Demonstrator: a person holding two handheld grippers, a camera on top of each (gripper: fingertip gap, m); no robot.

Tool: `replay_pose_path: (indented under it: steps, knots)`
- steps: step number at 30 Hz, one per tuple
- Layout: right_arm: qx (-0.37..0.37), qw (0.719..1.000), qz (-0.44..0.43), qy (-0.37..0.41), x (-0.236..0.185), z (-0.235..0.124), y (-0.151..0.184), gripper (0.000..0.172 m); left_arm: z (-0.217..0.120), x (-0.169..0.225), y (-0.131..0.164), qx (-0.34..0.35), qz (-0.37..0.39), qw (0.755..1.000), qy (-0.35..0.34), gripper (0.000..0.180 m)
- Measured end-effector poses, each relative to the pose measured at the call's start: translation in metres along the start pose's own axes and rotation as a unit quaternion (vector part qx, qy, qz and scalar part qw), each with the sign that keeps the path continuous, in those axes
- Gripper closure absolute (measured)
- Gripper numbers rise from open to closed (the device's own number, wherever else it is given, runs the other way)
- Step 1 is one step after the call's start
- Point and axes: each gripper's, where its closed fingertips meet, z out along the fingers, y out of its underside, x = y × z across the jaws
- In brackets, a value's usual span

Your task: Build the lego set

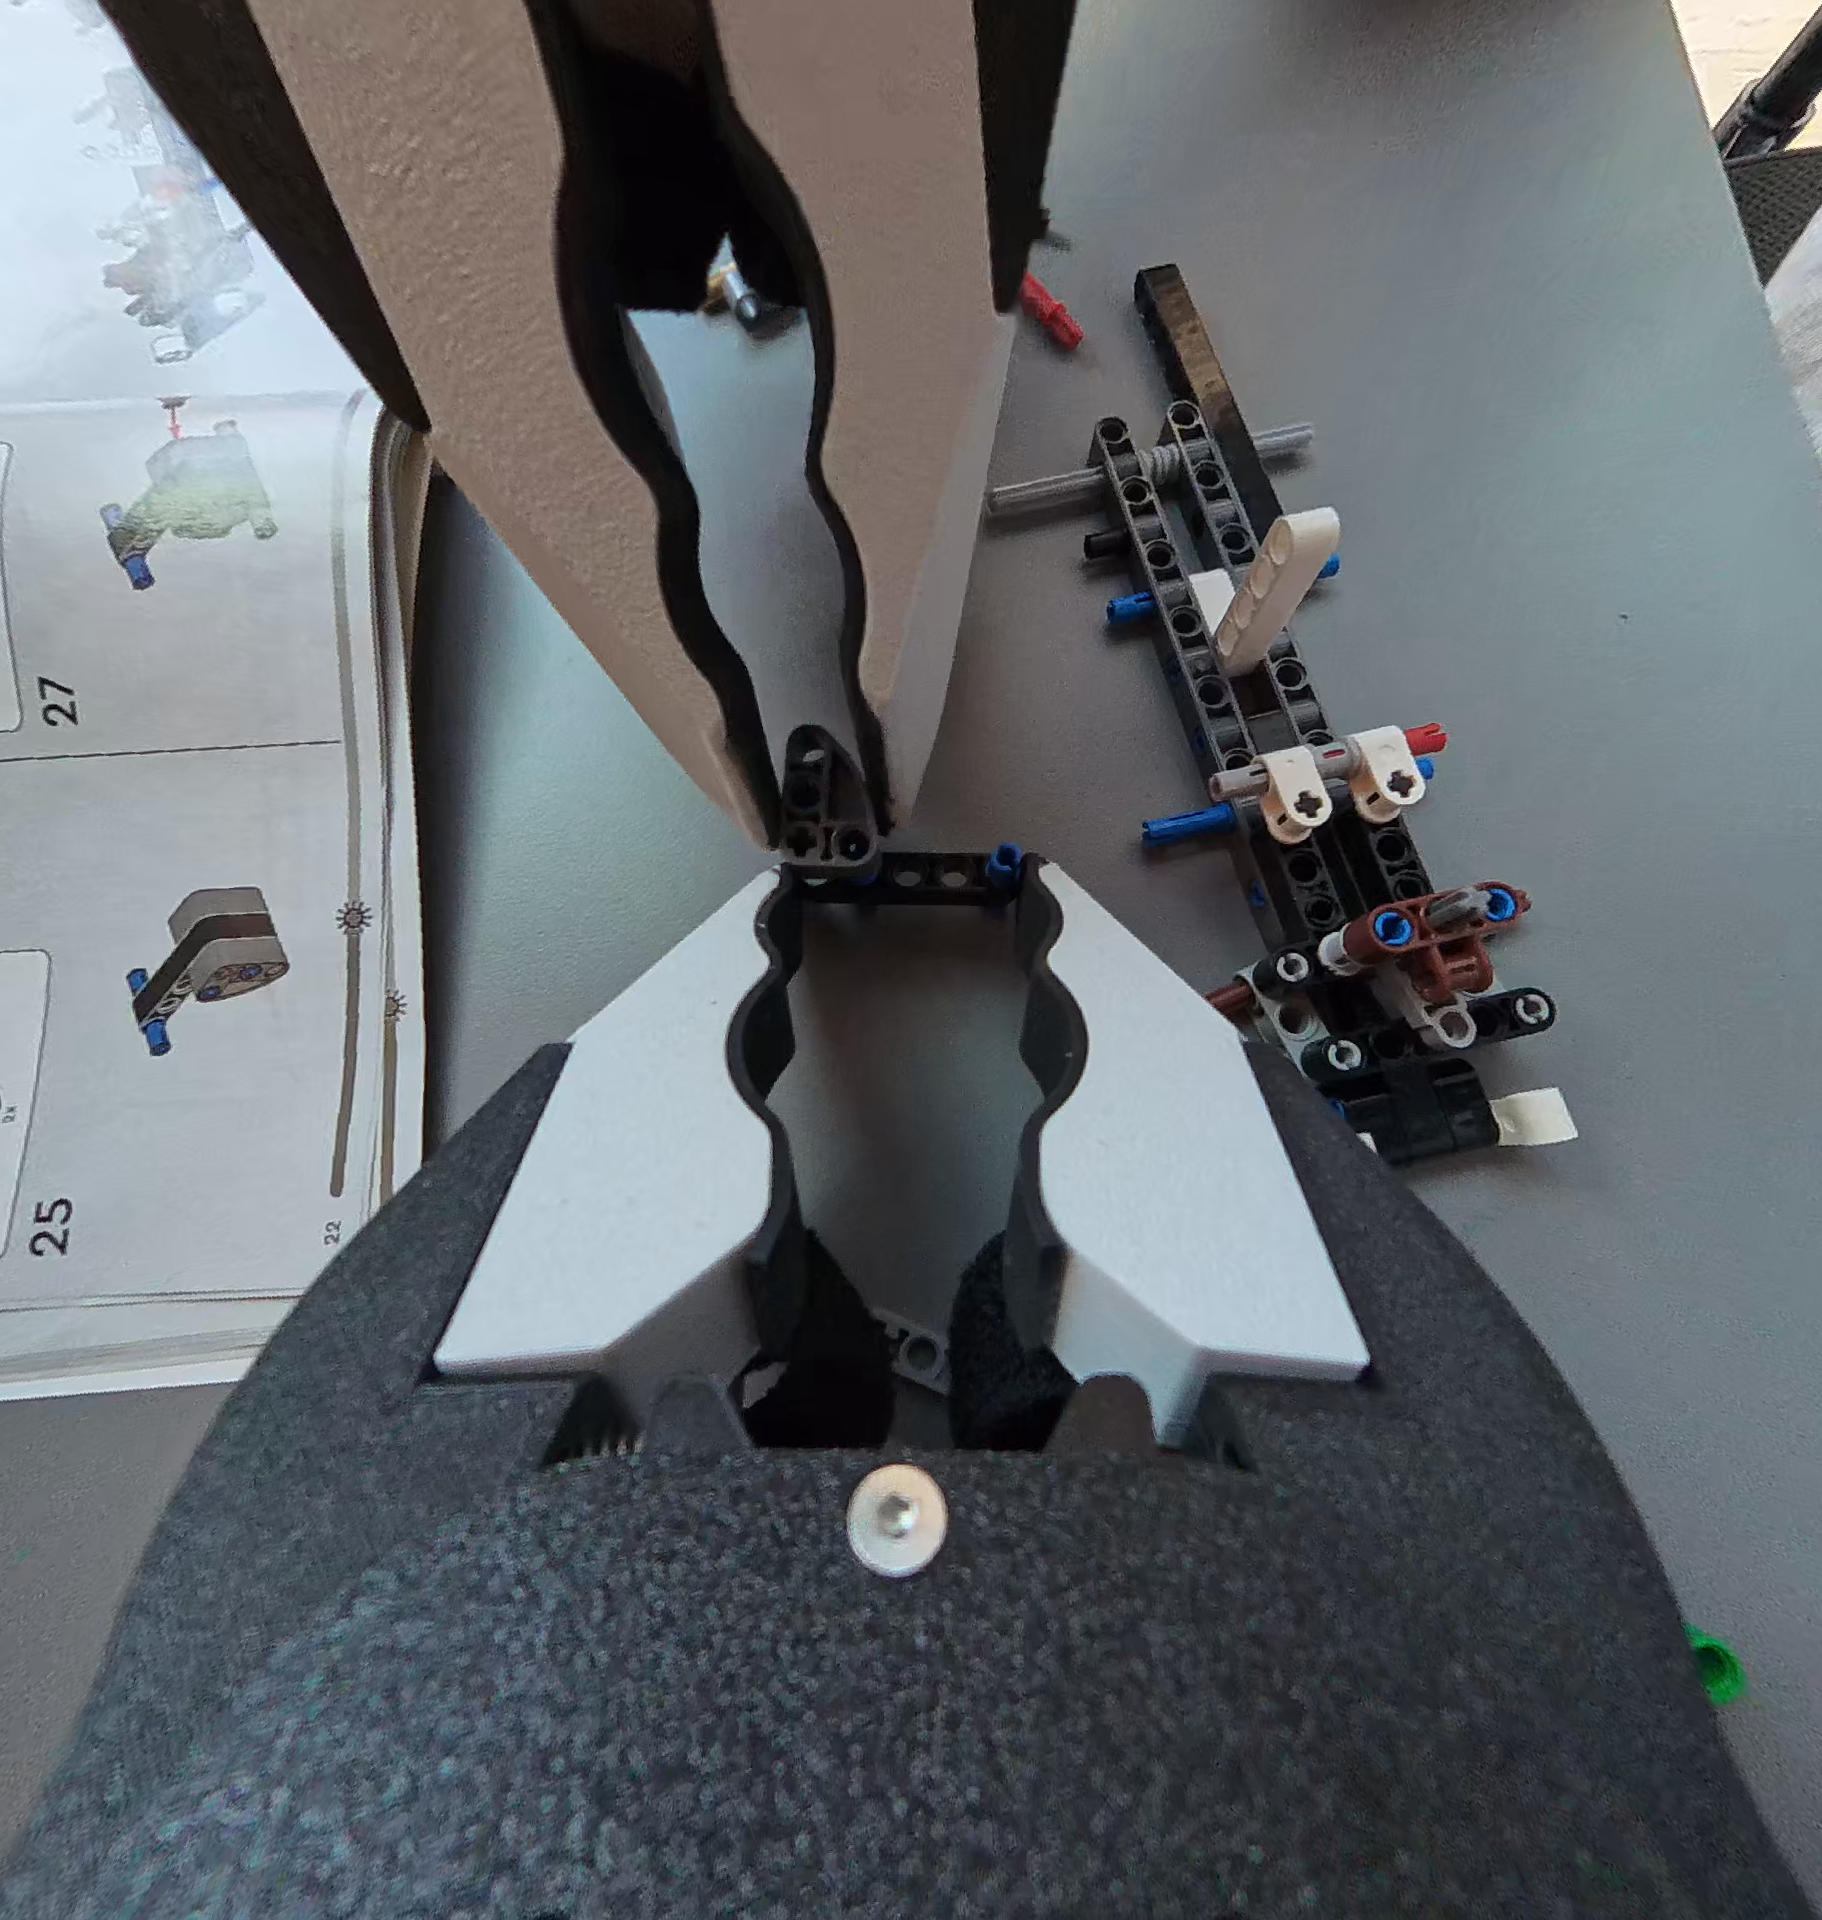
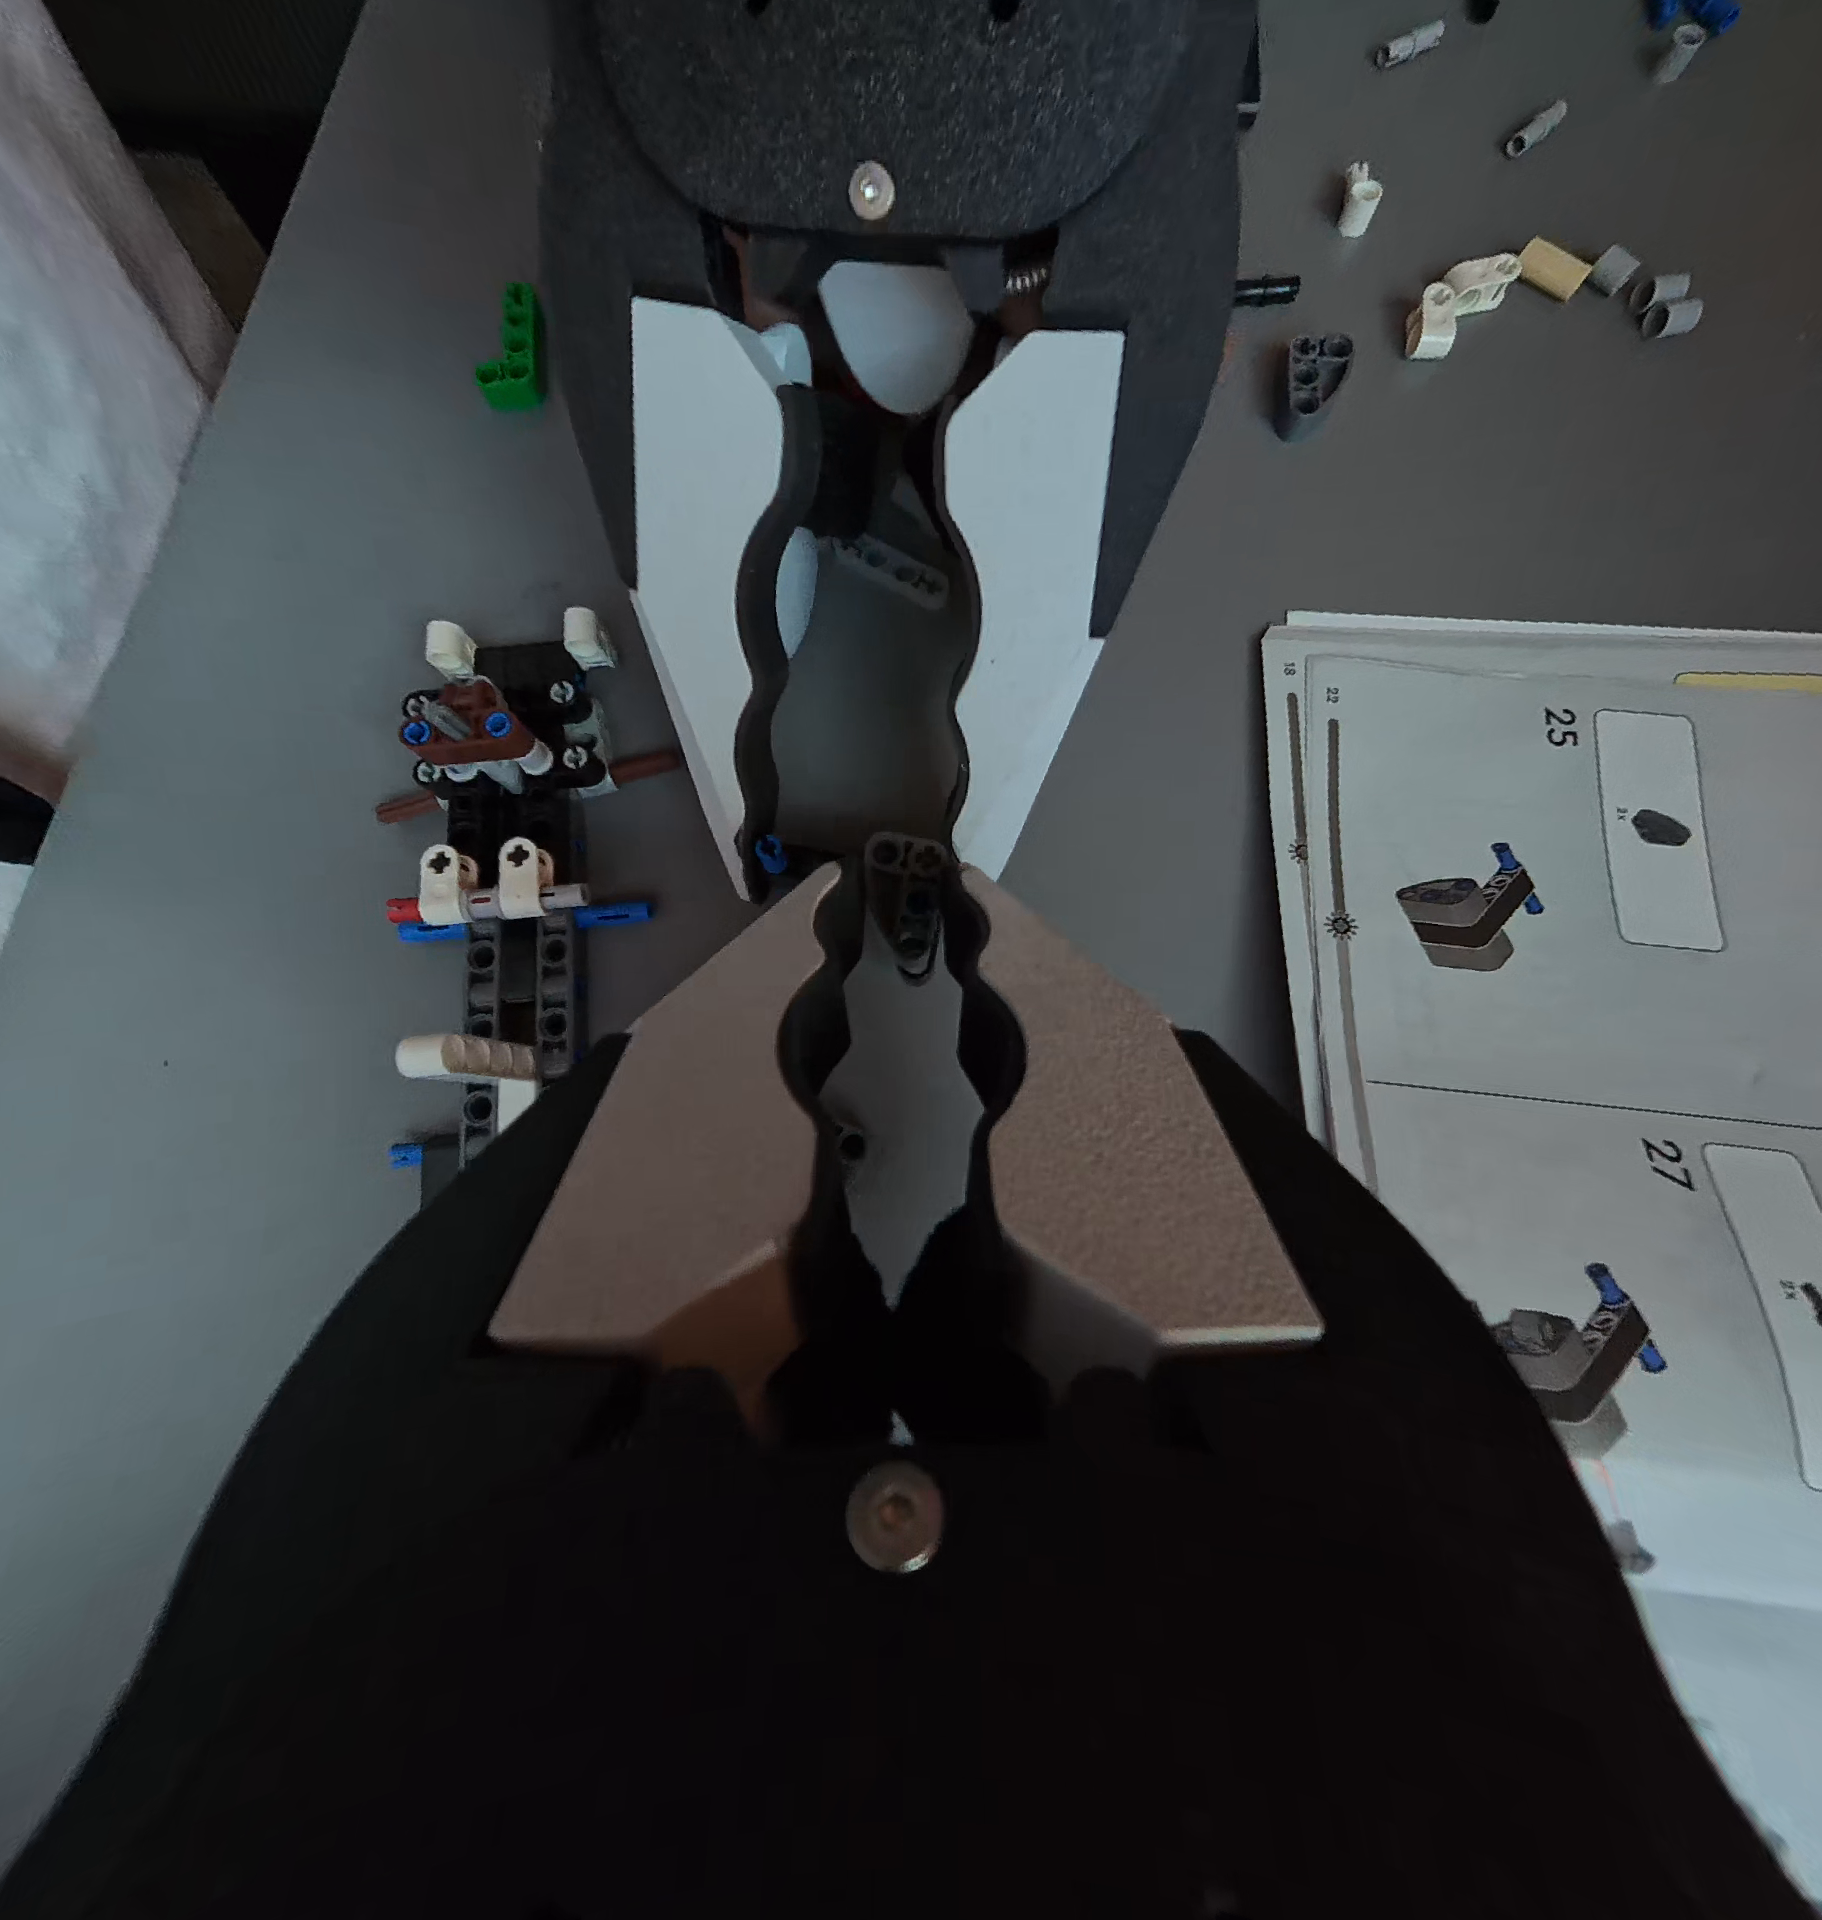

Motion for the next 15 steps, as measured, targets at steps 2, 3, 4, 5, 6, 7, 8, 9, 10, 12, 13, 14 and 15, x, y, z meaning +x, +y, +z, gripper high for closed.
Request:
replay_pose_path:
  steps: [2, 3, 4, 5, 6, 7, 8, 9, 10, 12, 13, 14, 15]
  knots:
    - [0.017, 1.0, 0.022, -0.015, 0.0, 0.0006, -0.0003, 0.158, 0.0, 0.0, 0.0001, 0.0, -0.001, 1.0, 0.001, 0.14]
    - [0.021, 1.0, 0.017, -0.015, 0.0001, 0.0007, -0.0001, 0.158, 0.0, 0.0, 0.0, 0.0, -0.001, 1.0, 0.001, 0.14]
    - [0.021, 1.0, 0.013, -0.015, 0.0, 0.0006, 0.0002, 0.157, 0.0, 0.0, 0.0, 0.0, -0.001, 1.0, 0.001, 0.14]
    - [0.021, 1.0, 0.012, -0.013, -0.0001, 0.0006, 0.0004, 0.158, 0.0001, 0.0, 0.0, 0.0, -0.001, 1.0, 0.001, 0.14]
    - [0.021, 1.0, 0.014, -0.014, -0.0003, 0.0008, 0.0005, 0.157, 0.0001, 0.0001, 0.0, 0.0, -0.002, 1.0, 0.002, 0.14]
    - [0.023, 1.0, 0.011, -0.015, -0.0004, 0.0008, 0.001, 0.157, 0.0001, 0.0001, -0.0001, 0.0, -0.001, 1.0, 0.002, 0.14]
    - [0.026, 1.0, 0.005, -0.016, -0.0006, 0.0006, 0.0014, 0.157, 0.0002, 0.0001, -0.0001, 0.0, -0.001, 1.0, 0.002, 0.14]
    - [0.028, 0.999, 0.0, -0.017, -0.0007, 0.0009, 0.0016, 0.157, 0.0001, 0.0002, -0.0001, 0.0, -0.003, 1.0, 0.003, 0.14]
    - [0.028, 0.999, -0.014, -0.01, -0.0005, 0.0011, 0.0017, 0.157, 0.0001, 0.0002, -0.0001, 0.0, -0.004, 1.0, 0.005, 0.14]
    - [0.028, 0.999, -0.03, -0.006, -0.0004, 0.0011, 0.0022, 0.157, 0.0002, 0.0004, 0.0, 0.0, -0.005, 1.0, 0.007, 0.14]
    - [0.03, 0.999, -0.03, -0.007, -0.0002, 0.0014, 0.0022, 0.157, 0.0001, 0.0004, 0.0001, 0.0, -0.006, 1.0, 0.008, 0.14]
    - [0.03, 0.999, -0.022, -0.012, -0.0003, 0.0015, 0.0024, 0.157, 0.0, 0.0005, 0.0001, 0.0, -0.007, 1.0, 0.01, 0.14]
    - [0.03, 0.999, -0.024, -0.014, -0.0003, 0.0016, 0.0027, 0.157, 0.0, 0.0005, 0.0002, 0.0, -0.007, 1.0, 0.01, 0.14]
